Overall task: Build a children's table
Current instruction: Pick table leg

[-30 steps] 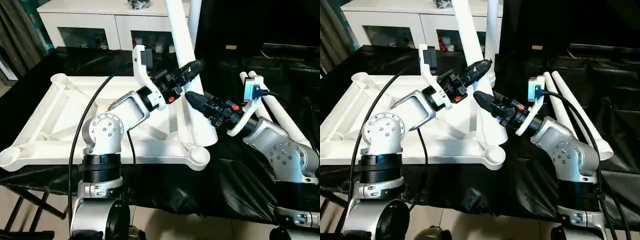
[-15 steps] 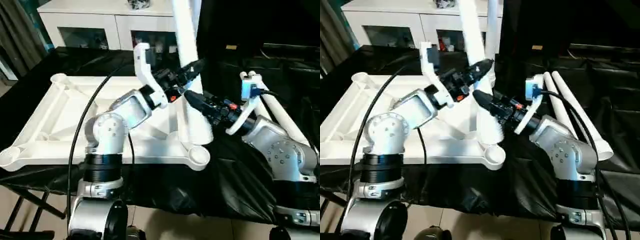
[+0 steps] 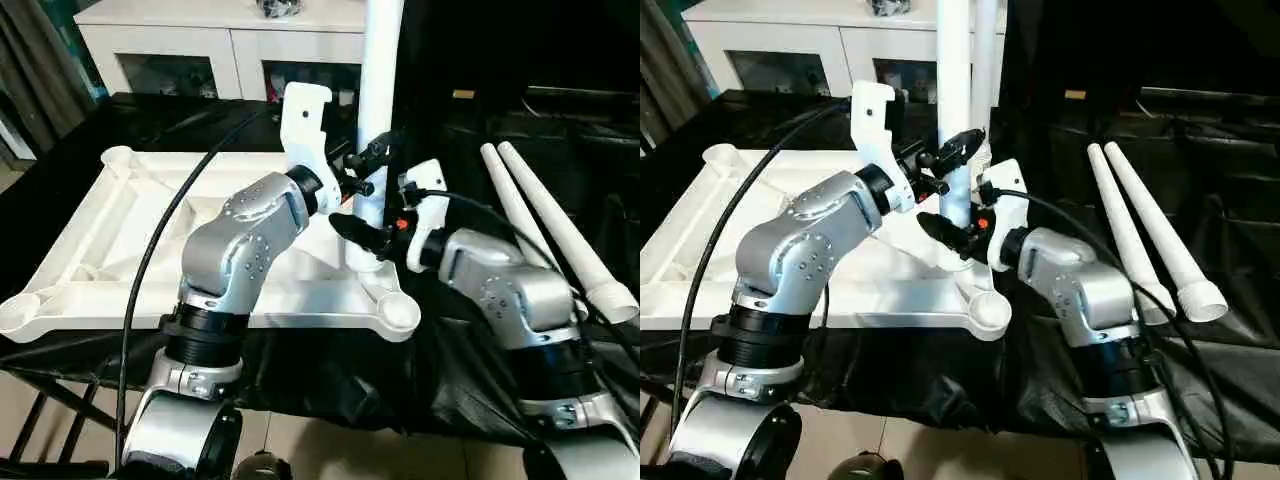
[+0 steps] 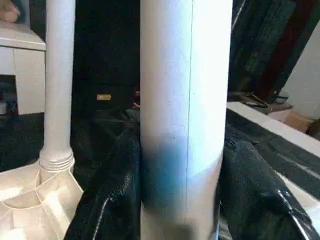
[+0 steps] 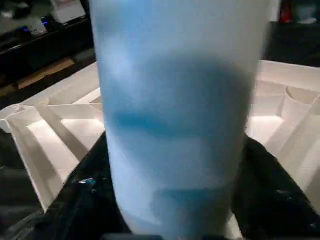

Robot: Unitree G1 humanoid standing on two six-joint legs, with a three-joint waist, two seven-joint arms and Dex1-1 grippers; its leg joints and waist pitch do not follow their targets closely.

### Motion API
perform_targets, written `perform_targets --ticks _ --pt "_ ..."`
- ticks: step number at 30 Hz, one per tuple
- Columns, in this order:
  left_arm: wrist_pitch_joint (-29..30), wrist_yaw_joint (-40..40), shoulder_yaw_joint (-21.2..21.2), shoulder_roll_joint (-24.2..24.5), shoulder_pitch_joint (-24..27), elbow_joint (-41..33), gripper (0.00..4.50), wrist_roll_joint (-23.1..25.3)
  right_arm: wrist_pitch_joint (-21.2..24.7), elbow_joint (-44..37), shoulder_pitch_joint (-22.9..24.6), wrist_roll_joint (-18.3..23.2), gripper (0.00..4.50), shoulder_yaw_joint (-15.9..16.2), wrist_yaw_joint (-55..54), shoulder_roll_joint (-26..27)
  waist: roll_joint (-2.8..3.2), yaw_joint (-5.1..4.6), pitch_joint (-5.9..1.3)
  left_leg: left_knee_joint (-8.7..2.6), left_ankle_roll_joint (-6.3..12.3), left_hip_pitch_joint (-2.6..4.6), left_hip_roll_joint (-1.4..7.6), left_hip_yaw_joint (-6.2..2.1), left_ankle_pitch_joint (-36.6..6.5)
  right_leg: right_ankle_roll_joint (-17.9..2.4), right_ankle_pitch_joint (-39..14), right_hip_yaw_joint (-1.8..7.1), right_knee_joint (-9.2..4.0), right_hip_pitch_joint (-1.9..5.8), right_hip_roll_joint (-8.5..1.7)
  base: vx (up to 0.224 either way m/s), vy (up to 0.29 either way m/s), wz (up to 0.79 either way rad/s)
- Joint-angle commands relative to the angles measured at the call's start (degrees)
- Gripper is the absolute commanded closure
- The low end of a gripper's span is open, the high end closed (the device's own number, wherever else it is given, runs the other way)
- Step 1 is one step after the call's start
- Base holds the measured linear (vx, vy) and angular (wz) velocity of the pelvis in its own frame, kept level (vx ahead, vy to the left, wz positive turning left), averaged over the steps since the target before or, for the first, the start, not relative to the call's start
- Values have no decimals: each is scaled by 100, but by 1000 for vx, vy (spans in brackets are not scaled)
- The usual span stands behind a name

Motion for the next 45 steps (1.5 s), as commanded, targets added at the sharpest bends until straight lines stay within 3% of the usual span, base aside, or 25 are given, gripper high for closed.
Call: perform_targets --ticks 1,9,11,18,21,22,27,29,30,32,45 --pt "-110 16 -96 49 -104 -111 265 134 -72 111 -131 -164 201 -19 -188 4 -72 -32 -431 -395 -55 148 307 -191 -877 -954 -785 246 -380 265 -345 0 0 0" --pt "-256 69 -146 86 -92 -18 265 319 -172 124 -130 -177 248 -23 -185 104 -68 -51 -424 -410 -101 159 313 -193 -1034 -911 -935 250 -398 262 -344 0 0 0" --pt "-241 118 -122 76 -92 16 195 341 -209 101 -108 -145 251 -15 -105 107 -65 -46 -433 -396 -78 160 311 -189 -949 -949 -791 252 -379 262 -344 0 0 0" --pt "-130 -75 230 83 -35 106 147 -45 -293 -178 119 245 251 -108 538 -16 -63 -30 -439 -378 34 149 305 -186 -888 -1063 -617 244 -361 288 -345 0 0 0" --pt "55 -652 494 160 4 57 108 -614 -236 -499 308 606 252 -64 1323 -243 -49 3 -440 -372 97 151 313 -185 -891 -1104 -635 247 -357 292 -353 0 0 0" --pt "236 -987 591 231 21 55 105 -932 -252 -585 376 686 252 -21 1589 -348 -83 -9 -442 -365 129 151 303 -175 -867 -1153 -573 239 -345 295 -343 0 0 0" --pt "751 -1891 789 457 62 65 105 -1742 -206 -798 522 949 252 94 2272 -630 -83 -2 -419 -370 163 149 303 -174 -982 -1200 -974 240 -371 288 -362 0 0 0" --pt "1077 -2697 774 734 143 -50 105 -2267 -152 -891 570 1035 252 231 2757 -871 -73 -11 -415 -375 151 169 304 -177 -1017 -1178 -1095 239 -379 270 -346 0 0 0" --pt "1077 -2698 774 734 143 -50 105 -2268 -152 -891 570 1035 252 231 2757 -871 -66 -6 -412 -381 141 166 306 -180 -1032 -1174 -1137 238 -374 275 -349 0 0 0" --pt "1234 -3060 706 884 203 -184 140 -2484 -132 -912 584 1052 252 297 2973 -978 -63 -11 -415 -385 106 180 318 -176 -1051 -1201 -1102 242 -369 257 -340 0 0 0" --pt "954 -3017 456 990 322 -172 254 -2146 -188 -851 591 976 253 385 3217 -1115 -89 7 -424 -376 87 159 321 -179 -942 -1150 -1052 254 -361 281 -366 0 0 0"
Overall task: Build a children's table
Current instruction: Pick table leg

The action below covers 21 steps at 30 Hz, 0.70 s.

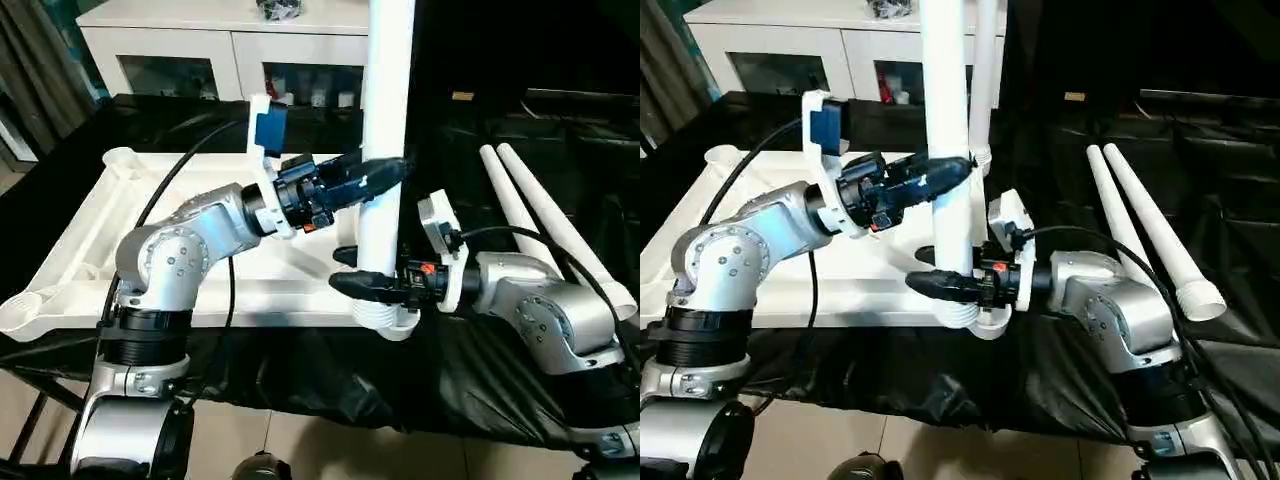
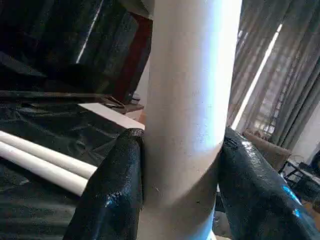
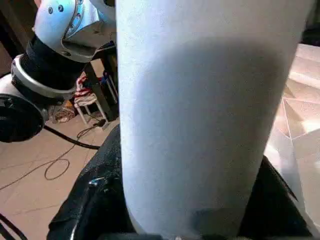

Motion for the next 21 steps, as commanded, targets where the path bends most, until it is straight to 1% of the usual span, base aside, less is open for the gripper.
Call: perform_targets --ticks 1,2,3,4,5,6,7,8,9,10,12,13,14,15,16,17,19,20,21 --pt "-87 196 -31 -78 28 -54 258 100 -73 -114 -11 -54 253 30 0 -1 -87 -1 -426 -383 92 148 318 -180 -927 -1151 -1052 250 -374 276 -363 0 0 0" --pt "-87 196 -31 -78 28 -54 260 100 -73 -114 -11 -54 253 30 0 -1 -71 1 -428 -380 89 150 319 -181 -928 -1160 -1046 249 -372 275 -363 0 0 0" --pt "-132 291 13 -133 27 -43 260 108 -185 -97 -14 -165 253 41 -102 20 -79 -1 -430 -380 95 153 320 -181 -924 -1166 -1027 247 -375 276 -360 0 0 0" --pt "-184 361 33 -169 29 -43 262 135 -280 -69 -24 -256 218 52 -195 36 -77 -5 -427 -379 89 150 321 -181 -910 -1170 -997 248 -378 270 -359 0 0 0" --pt "-201 373 32 -174 30 -46 262 149 -303 -57 -28 -278 197 55 -221 39 -81 -6 -427 -378 90 151 319 -180 -933 -1172 -1021 247 -379 274 -359 0 0 0" --pt "-294 477 49 -204 27 -47 262 214 -139 10 -74 -206 183 -2 -346 94 -71 -6 -430 -379 91 154 319 -183 -934 -1170 -1025 247 -379 273 -357 0 0 0" --pt "-360 536 54 -211 26 -47 262 264 -101 38 -98 -197 176 -39 -442 136 -79 -15 -429 -376 87 154 316 -182 -947 -1149 -1019 247 -380 270 -348 0 0 0" --pt "-456 628 59 -229 27 -51 262 339 -161 43 -106 -260 176 -64 -558 170 -77 -9 -432 -377 86 159 319 -185 -940 -1147 -1018 248 -380 273 -358 0 0 0" --pt "-506 695 51 -227 26 -57 264 405 -302 40 -109 -400 163 -60 -696 192 -90 -18 -428 -381 81 150 319 -185 -920 -1140 -1015 246 -382 270 -350 0 0 0" --pt "-644 792 -12 -193 27 -94 265 597 -438 76 -135 -614 152 -64 -998 260 -87 -15 -430 -383 41 151 319 -185 -915 -1106 -1041 247 -380 264 -356 0 0 0" --pt "-774 957 -61 -189 24 -132 265 795 -501 156 -181 -777 146 -101 -1337 362 -80 -31 -427 -390 -9 162 316 -189 -939 -1055 -1102 247 -387 255 -348 0 0 0" --pt "-802 1053 -83 -188 18 -145 265 880 -518 220 -219 -851 145 -132 -1531 427 -92 -34 -426 -391 -19 166 317 -182 -969 -1032 -1150 252 -389 252 -352 0 0 0" --pt "-802 1053 -83 -188 18 -145 265 880 -518 220 -219 -851 145 -132 -1531 427 -91 -30 -423 -395 -28 166 317 -187 -971 -1017 -1177 251 -391 253 -357 0 0 0" --pt "-991 1412 -167 -202 -8 -91 265 1251 -470 475 -367 -1031 145 -199 -2063 593 -90 -27 -432 -388 -18 167 309 -180 -959 -1013 -1157 252 -387 257 -354 0 0 0" --pt "-1046 1536 -195 -207 -18 -66 265 1369 -449 549 -409 -1069 145 -223 -2207 644 -76 -58 -424 -401 -41 163 318 -190 -946 -1011 -1123 251 -389 236 -333 0 0 0" --pt "-1172 1731 -250 -208 -35 -36 265 1565 -384 619 -455 -1080 145 -271 -2364 715 -96 -48 -432 -394 -54 164 311 -186 -932 -985 -1102 251 -382 254 -345 0 0 0" --pt "-1236 1806 -271 -210 -40 -26 265 1641 -348 640 -471 -1084 145 -289 -2421 741 -86 -46 -440 -390 -43 165 310 -184 -897 -951 -1016 254 -376 258 -339 0 0 0" --pt "-1228 1936 -266 -233 -55 -16 265 1690 -325 672 -491 -1102 145 -299 -2482 764 -96 -40 -444 -386 -34 172 313 -180 -872 -952 -962 256 -371 255 -341 0 0 0" --pt "-1254 2104 -271 -266 -77 -13 266 1800 -332 726 -512 -1144 145 -307 -2563 805 -90 -37 -447 -382 -15 158 307 -181 -795 -978 -829 253 -350 260 -334 0 0 0"
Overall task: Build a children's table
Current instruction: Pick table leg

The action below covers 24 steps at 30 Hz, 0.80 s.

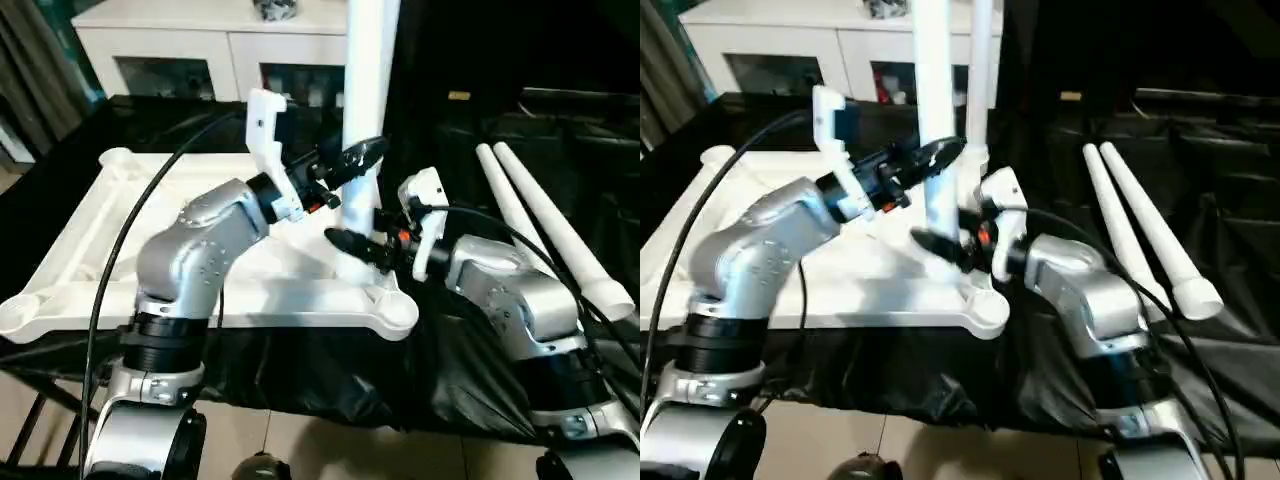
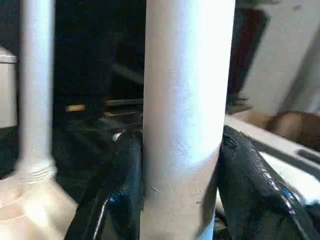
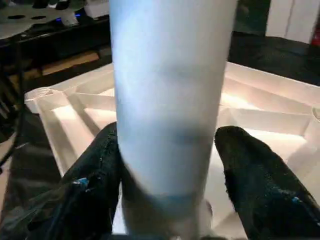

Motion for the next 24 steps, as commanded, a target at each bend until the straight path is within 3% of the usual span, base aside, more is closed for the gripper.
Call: perform_targets --ticks 1,6,10,16,24 --pt "-93 300 -6 -43 -126 -15 266 220 57 143 -117 -141 145 -173 -201 28 -84 -38 -451 -379 -2 157 310 -181 -780 -1016 -743 250 -340 259 -333 0 0 0" --pt "-81 613 -157 -170 -113 -150 266 453 -30 382 -217 -371 145 -31 -469 202 -98 -39 -440 -375 35 151 304 -174 -796 -1034 -847 250 -358 263 -345 0 0 0" --pt "-101 679 -195 -193 -109 -154 266 493 -158 494 -258 -495 180 103 -572 236 -99 -43 -440 -383 -16 159 309 -179 -857 -996 -948 249 -366 256 -343 0 0 0" --pt "-51 705 -180 -226 -126 -155 266 502 -244 668 -348 -552 236 83 -594 340 -97 -46 -445 -374 23 152 303 -174 -806 -1025 -800 251 -352 262 -342 0 0 0" --pt "23 634 -117 -195 -142 -179 266 390 -321 697 -380 -470 258 18 -367 286 -102 -36 -443 -372 49 156 306 -172 -804 -1024 -828 253 -353 260 -342 0 0 0"
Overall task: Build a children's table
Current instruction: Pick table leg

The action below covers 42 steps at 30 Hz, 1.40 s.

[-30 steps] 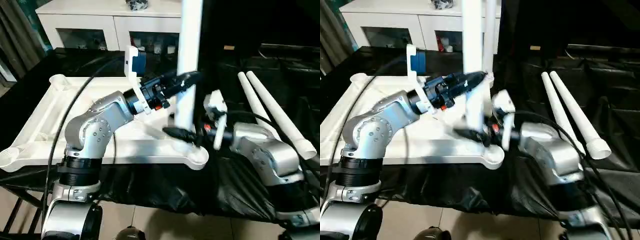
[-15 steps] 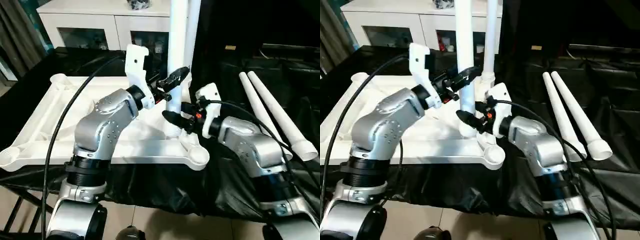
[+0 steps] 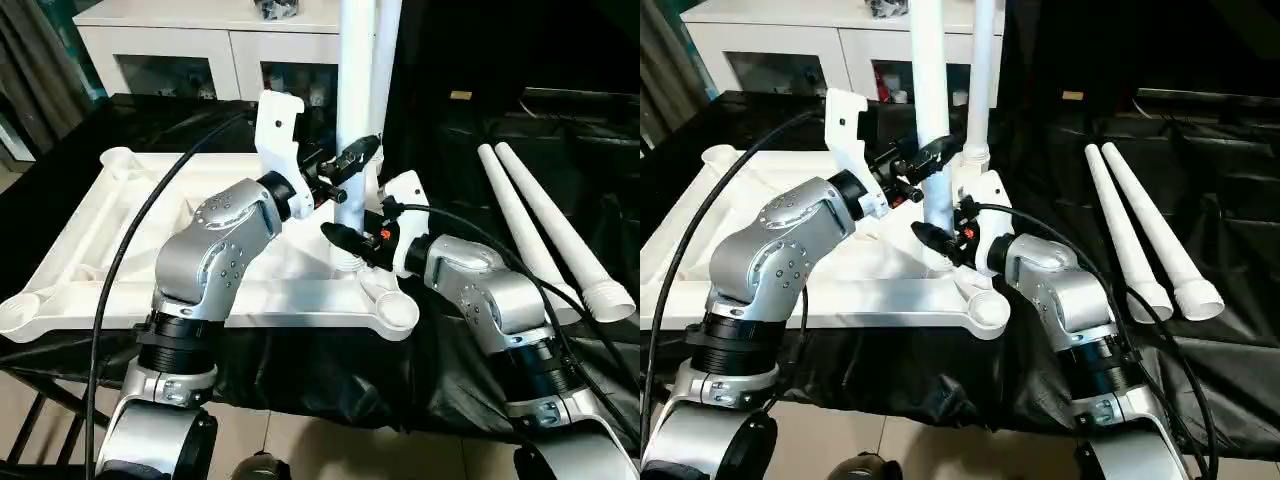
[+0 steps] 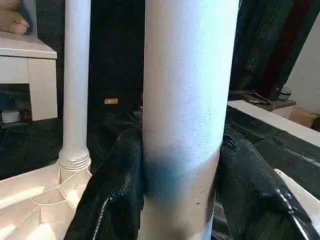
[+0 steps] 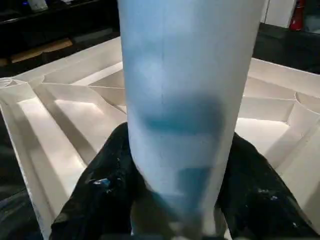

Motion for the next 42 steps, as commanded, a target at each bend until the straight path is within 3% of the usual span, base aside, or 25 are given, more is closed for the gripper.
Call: perform_targets --ticks 1,5,7,10,15,18,21,23,25,27,29,30,37,42 --pt "79 -81 56 37 -101 -180 210 -113 -67 38 -130 128 259 -165 124 -85 -96 -29 -445 -374 48 160 306 -172 -810 -1025 -827 253 -355 258 -341 0 0 0" --pt "117 -364 135 91 -88 -156 189 -338 -50 -192 -38 407 260 -283 525 -187 -98 -14 -450 -356 137 150 298 -166 -758 -1103 -720 249 -341 273 -344 0 0 0" --pt "131 -592 161 148 -57 -113 152 -465 11 -452 66 650 260 -307 944 -301 -80 5 -452 -353 174 161 305 -167 -771 -1089 -696 249 -348 279 -340 0 0 0" --pt "106 -1222 281 234 1 39 149 -841 206 -927 315 1015 261 -213 1750 -659 -58 7 -447 -351 231 150 298 -170 -787 -1127 -693 245 -344 291 -341 0 0 0" --pt "54 -1315 378 248 -103 309 149 -900 310 -1233 514 1169 261 -64 2262 -968 -66 6 -434 -361 188 153 307 -176 -954 -1137 -867 241 -374 289 -341 0 0 0" --pt "68 -1348 402 255 -158 402 178 -944 397 -1325 572 1273 261 -54 2402 -1059 -48 -11 -436 -374 90 159 313 -192 -1097 -1114 -1102 237 -394 287 -355 0 0 0" --pt "69 -1349 437 228 -184 424 188 -992 414 -1341 582 1291 261 -59 2425 -1079 -45 -14 -431 -377 47 170 317 -193 -1153 -1109 -1189 240 -405 272 -353 0 0 0" --pt "88 -1322 496 180 -201 447 218 -1074 431 -1355 591 1301 261 -79 2429 -1087 -51 -3 -442 -366 72 162 312 -190 -1058 -1142 -1039 239 -383 279 -349 0 0 0" --pt "85 -1294 534 152 -212 456 224 -1124 440 -1362 593 1306 261 -84 2436 -1096 -83 -1 -442 -362 104 158 310 -184 -1015 -1154 -1007 239 -382 281 -352 0 0 0" --pt "95 -1280 551 139 -216 456 236 -1147 444 -1362 590 1307 261 -84 2435 -1097 -65 4 -444 -359 116 159 316 -186 -982 -1186 -987 237 -376 274 -353 0 0 0" --pt "102 -1225 529 142 -223 425 255 -1120 399 -1338 570 1245 261 -68 2397 -1089 -93 1 -448 -356 146 158 318 -185 -934 -1184 -934 238 -367 279 -352 0 0 0" --pt "102 -1225 529 142 -223 425 254 -1120 399 -1338 570 1245 226 -68 2397 -1089 -87 4 -447 -354 152 155 316 -185 -918 -1189 -924 239 -364 279 -355 0 0 0" --pt "203 -928 104 366 -369 385 262 -532 407 -1067 342 904 148 10 1898 -951 -102 -5 -429 -369 111 164 320 -184 -933 -1069 -1171 245 -389 260 -358 0 0 0" --pt "306 -453 -188 458 -539 341 265 -44 361 -751 134 488 143 84 1339 -800 -112 -18 -440 -368 18 169 318 -188 -897 -983 -1170 250 -373 247 -355 0 0 0"
